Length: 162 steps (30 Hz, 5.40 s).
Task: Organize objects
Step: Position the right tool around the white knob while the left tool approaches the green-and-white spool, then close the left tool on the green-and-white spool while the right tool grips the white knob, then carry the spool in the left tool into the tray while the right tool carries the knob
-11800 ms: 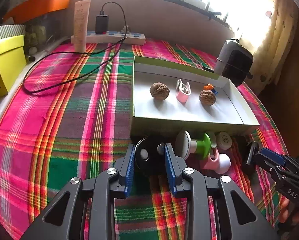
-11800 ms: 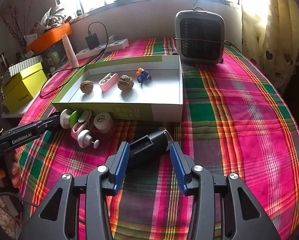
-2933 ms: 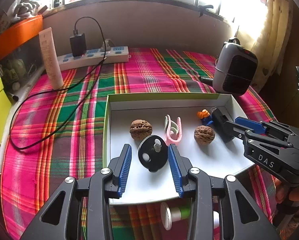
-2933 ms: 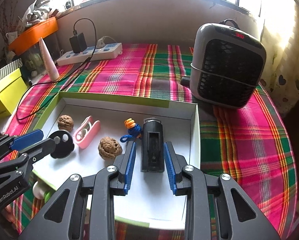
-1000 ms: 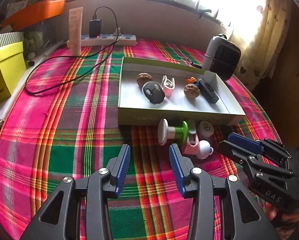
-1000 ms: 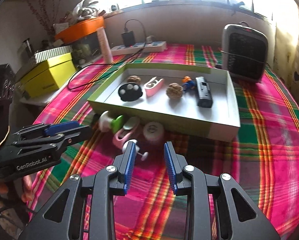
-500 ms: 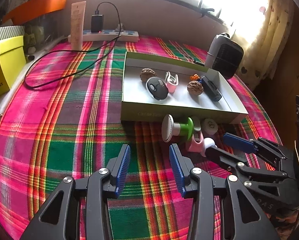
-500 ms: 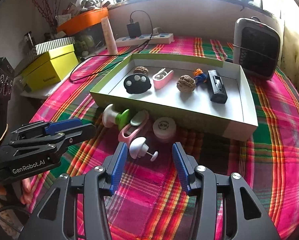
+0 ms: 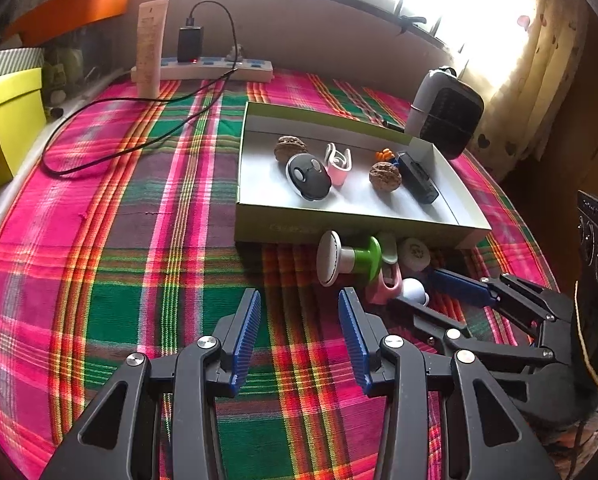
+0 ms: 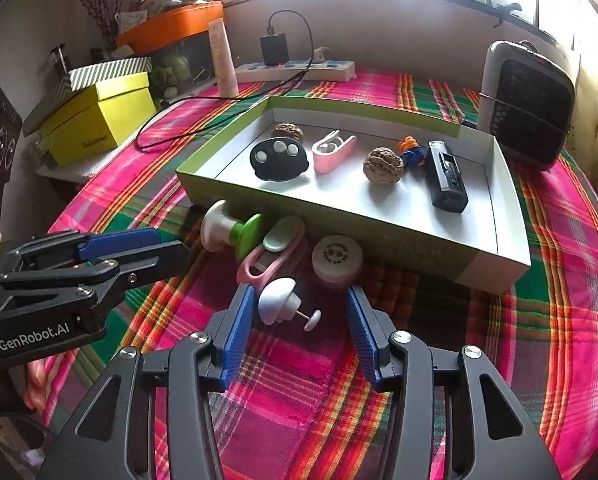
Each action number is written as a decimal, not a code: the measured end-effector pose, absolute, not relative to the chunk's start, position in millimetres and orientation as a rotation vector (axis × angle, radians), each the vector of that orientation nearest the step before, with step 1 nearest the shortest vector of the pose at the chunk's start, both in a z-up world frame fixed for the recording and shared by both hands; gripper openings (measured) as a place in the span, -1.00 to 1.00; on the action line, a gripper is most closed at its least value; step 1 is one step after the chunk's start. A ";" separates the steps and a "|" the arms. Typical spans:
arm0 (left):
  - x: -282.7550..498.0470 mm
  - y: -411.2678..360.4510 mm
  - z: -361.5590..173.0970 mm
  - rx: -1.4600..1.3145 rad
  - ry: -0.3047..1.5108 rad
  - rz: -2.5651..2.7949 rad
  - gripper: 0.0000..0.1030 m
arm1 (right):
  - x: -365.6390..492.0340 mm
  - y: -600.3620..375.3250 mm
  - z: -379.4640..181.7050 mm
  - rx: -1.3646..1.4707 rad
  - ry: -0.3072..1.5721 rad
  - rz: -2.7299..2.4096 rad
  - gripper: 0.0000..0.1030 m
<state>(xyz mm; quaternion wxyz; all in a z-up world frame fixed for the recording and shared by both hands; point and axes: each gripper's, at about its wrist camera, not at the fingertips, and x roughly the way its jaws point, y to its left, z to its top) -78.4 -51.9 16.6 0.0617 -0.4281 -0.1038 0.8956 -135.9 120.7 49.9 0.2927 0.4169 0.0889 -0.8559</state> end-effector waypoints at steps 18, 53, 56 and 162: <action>-83.7 -46.1 21.9 -1.282 -0.323 2.688 -0.24 | -132.2 126.1 51.9 1.091 0.218 -2.264 -0.38; -116.6 -24.9 17.3 -1.312 -0.265 2.684 -0.03 | -138.0 154.7 49.9 1.127 0.183 -2.306 -0.37; -116.3 -27.7 16.7 -1.316 -0.272 2.690 -0.03 | -137.7 154.3 50.2 1.127 0.184 -2.306 -0.37; -130.2 -39.9 54.9 -1.235 -0.246 2.776 -0.35 | -166.9 136.5 101.8 0.992 0.205 -2.350 -0.38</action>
